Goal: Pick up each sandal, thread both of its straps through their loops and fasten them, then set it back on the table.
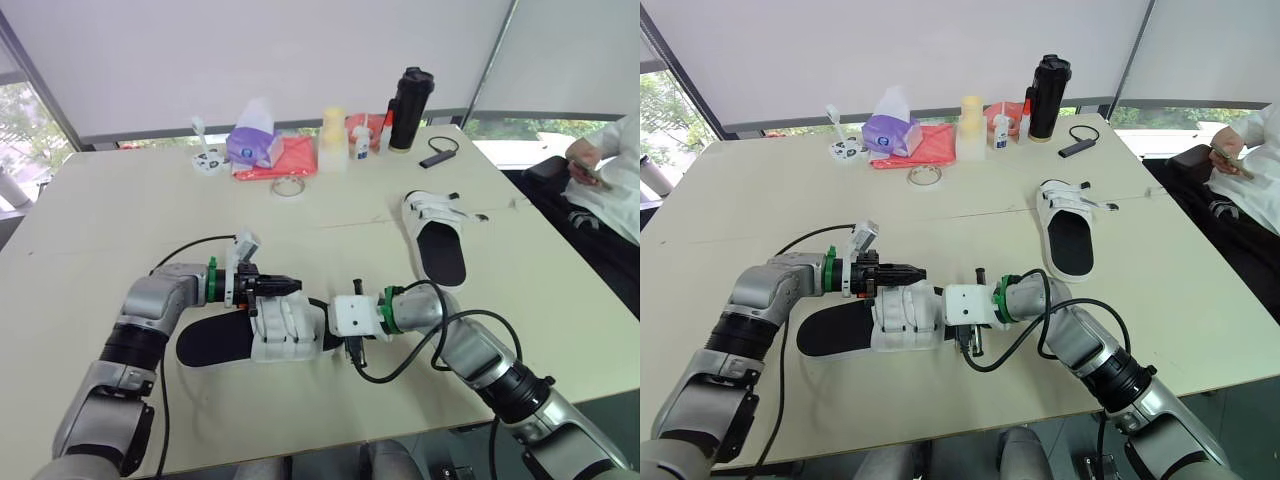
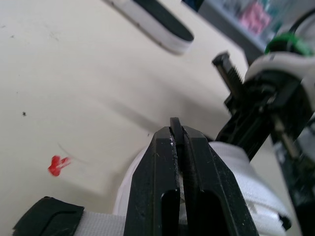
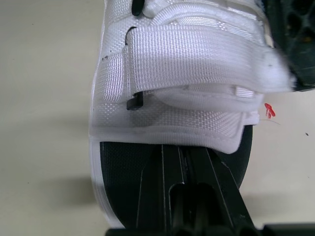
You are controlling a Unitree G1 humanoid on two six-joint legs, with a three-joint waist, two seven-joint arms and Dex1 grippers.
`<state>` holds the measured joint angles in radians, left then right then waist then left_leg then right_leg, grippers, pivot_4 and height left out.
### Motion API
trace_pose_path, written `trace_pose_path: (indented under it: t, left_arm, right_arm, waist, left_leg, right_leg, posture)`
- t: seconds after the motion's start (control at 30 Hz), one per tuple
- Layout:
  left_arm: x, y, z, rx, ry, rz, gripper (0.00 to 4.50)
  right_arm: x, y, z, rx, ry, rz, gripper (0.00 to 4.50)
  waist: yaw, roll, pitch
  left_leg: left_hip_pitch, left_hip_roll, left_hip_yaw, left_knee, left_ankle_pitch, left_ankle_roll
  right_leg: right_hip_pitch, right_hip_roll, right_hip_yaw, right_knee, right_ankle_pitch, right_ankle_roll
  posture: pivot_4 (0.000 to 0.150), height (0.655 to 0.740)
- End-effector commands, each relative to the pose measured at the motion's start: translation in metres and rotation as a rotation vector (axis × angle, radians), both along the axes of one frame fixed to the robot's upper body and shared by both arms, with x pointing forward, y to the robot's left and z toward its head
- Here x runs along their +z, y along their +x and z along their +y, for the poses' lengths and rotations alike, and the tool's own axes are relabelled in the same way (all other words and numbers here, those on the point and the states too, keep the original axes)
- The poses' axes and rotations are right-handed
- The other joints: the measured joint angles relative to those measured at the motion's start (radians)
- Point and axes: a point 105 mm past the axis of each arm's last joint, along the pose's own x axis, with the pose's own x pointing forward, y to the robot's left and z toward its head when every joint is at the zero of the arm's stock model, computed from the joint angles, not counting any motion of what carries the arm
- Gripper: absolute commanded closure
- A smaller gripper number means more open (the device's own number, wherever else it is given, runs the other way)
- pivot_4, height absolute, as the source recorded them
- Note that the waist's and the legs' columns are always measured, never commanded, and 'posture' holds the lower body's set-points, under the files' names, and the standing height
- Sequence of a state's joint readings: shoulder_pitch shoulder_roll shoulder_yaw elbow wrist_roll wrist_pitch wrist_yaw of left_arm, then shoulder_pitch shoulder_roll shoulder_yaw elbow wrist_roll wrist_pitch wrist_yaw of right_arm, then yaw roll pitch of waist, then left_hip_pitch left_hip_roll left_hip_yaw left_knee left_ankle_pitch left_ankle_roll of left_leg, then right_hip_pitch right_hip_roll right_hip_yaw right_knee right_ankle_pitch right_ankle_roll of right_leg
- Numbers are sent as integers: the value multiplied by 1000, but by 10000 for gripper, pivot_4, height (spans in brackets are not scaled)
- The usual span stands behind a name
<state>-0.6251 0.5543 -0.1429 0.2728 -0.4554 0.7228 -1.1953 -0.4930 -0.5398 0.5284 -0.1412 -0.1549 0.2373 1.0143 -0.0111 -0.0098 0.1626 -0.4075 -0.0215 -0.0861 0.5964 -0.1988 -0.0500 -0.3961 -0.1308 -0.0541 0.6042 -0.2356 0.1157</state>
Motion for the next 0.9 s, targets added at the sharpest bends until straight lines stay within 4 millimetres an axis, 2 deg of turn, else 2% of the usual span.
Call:
trace_pose_path:
  t: [0.03, 0.4, 0.53, 0.63, 0.83, 0.9]
  left_arm:
    - [-17, -2, 26, 74, 179, 88, 44154]
    - [-35, 3, 37, 132, 324, 120, 44154]
    - [-29, 5, 31, 151, 247, 136, 44154]
    - [-29, 6, 30, 160, 253, 97, 44154]
    - [-31, 6, 31, 256, 152, 220, 44154]
    - [-30, 8, 33, 296, 126, 255, 37907]
  right_arm:
    - [-34, 0, -24, -81, -122, 97, 45000]
    - [-34, 1, -21, -83, -115, 91, 45000]
    - [-35, 0, -23, -86, -118, 93, 45000]
    - [-35, 0, -22, -85, -118, 92, 45000]
    - [-34, 1, -22, -80, -120, 88, 45000]
    - [-34, 1, -22, -77, -121, 88, 45000]
  waist:
    - [-3, 0, 0]
    - [-6, 0, -1]
    - [-6, 0, -1]
    - [-5, 0, -1]
    - [-3, 1, -1]
    - [-3, 1, -1]
  left_leg:
    - [0, 0, 0, 0, 0, 0]
    - [3, 1, 0, 0, 0, 0]
    - [3, 1, -1, 0, 0, 0]
    - [3, 1, -1, 0, 0, 0]
    - [4, 1, -1, 0, 0, 0]
    - [4, 1, -1, 0, 0, 0]
  right_leg:
    - [0, 0, 0, 1, 0, 0]
    - [-1, 1, 0, 8, -2, 2]
    - [-1, 1, 0, 8, -2, 1]
    - [-1, 1, 0, 8, -2, 1]
    - [0, 1, 0, 8, -2, 1]
    - [0, 1, 0, 8, -2, 1]
  posture:
    - [1500, 7400]
    - [1500, 7400]
    - [1500, 7400]
    - [1500, 7400]
    - [1500, 7400]
    - [1500, 7400]
